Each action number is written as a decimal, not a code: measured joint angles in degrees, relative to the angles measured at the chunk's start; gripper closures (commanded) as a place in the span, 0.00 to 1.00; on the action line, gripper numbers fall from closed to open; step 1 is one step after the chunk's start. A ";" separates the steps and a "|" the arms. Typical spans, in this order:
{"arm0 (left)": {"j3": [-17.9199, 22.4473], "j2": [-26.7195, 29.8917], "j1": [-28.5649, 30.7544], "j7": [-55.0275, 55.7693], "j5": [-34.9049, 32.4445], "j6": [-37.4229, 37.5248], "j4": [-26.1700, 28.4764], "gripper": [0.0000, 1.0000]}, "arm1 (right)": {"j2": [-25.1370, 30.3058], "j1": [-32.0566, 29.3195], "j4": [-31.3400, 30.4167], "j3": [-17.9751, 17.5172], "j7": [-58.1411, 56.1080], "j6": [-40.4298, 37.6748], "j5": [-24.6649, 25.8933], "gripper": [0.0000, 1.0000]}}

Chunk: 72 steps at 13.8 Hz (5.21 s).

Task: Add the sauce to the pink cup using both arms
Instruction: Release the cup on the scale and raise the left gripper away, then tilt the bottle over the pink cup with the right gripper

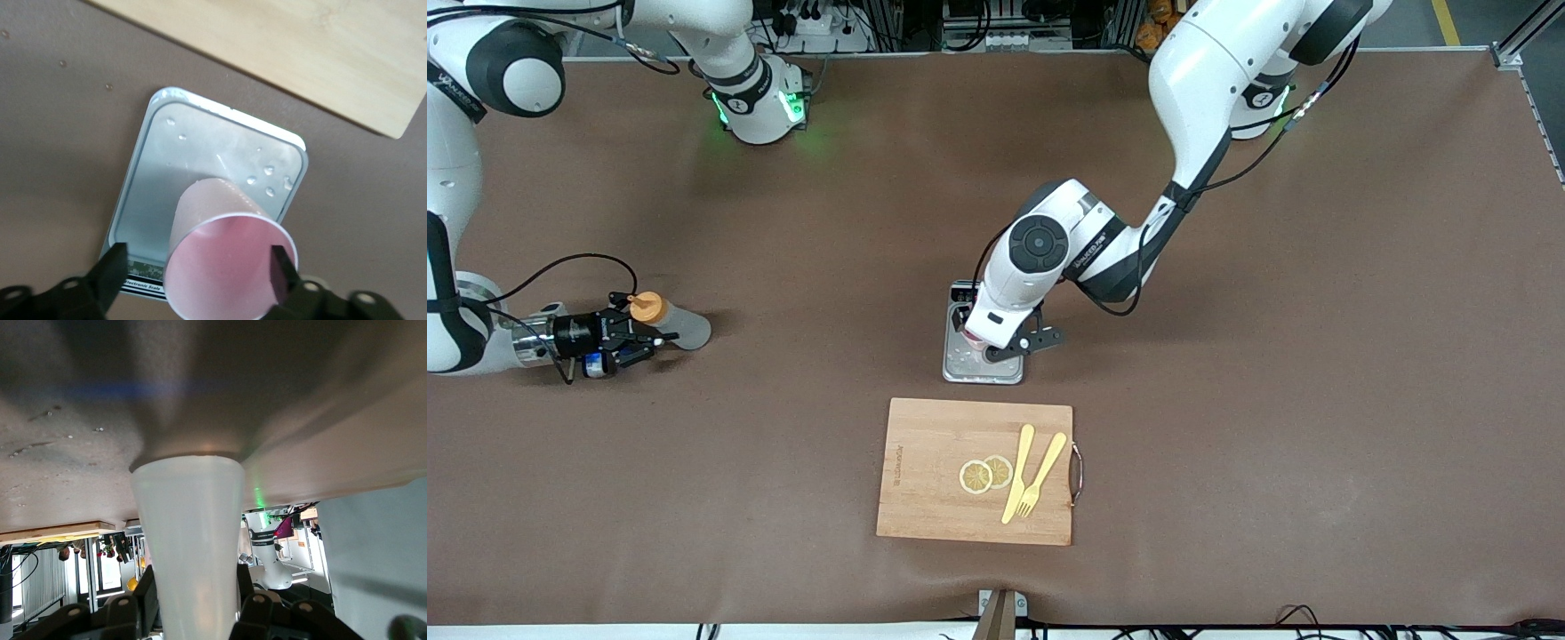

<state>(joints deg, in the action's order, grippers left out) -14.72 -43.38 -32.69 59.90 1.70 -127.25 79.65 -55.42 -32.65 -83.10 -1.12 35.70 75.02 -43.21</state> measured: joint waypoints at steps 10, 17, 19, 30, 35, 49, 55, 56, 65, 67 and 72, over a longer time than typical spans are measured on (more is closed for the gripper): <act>0.17 11.19 6.05 -10.14 -0.06 20.37 0.68 0.00 | 2.55 6.26 2.76 -0.18 9.13 0.63 -0.26 0.50; 0.41 15.91 17.80 -24.91 -0.09 36.23 1.65 0.00 | 8.57 14.28 6.46 -0.21 22.02 0.59 2.88 0.50; 0.52 16.91 21.37 -28.84 -0.44 38.84 1.70 0.00 | 10.88 18.20 8.02 -0.24 26.43 0.59 6.26 0.50; 4.20 27.53 26.65 -45.06 -5.46 43.43 3.39 0.00 | 14.24 35.15 15.82 -0.10 56.34 2.48 10.04 0.54; 11.23 38.53 26.76 -56.96 -4.24 44.34 7.14 0.00 | 14.23 41.98 16.58 0.03 64.90 5.77 13.33 0.56; 11.38 44.24 27.14 -54.29 -2.46 45.94 8.96 0.00 | 14.16 56.78 17.54 0.11 82.23 7.30 32.50 0.58; 11.53 43.93 28.25 -52.72 -1.40 45.10 9.10 0.00 | 14.04 58.98 17.54 0.13 85.79 6.45 37.76 0.58; 11.55 43.90 28.45 -52.72 -1.36 45.02 9.10 0.00 | 13.93 59.32 17.53 0.13 86.47 6.39 38.72 0.58; 11.34 43.90 28.44 -52.72 -1.08 45.46 9.18 0.00 | 11.96 63.63 17.51 0.15 90.94 4.90 44.71 0.61; 11.33 43.90 28.44 -52.72 -1.07 45.50 9.21 0.00 | 11.44 64.33 17.50 0.14 91.27 4.49 46.33 0.61; 11.33 43.90 28.44 -52.72 -1.07 45.56 9.23 0.00 | 10.18 66.00 17.55 0.32 93.77 4.72 47.60 0.68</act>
<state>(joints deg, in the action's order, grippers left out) -3.38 0.52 -4.25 7.19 0.63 -81.69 88.88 -45.24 33.35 -65.55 -0.79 129.48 79.74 4.39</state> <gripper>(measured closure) 0.000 0.621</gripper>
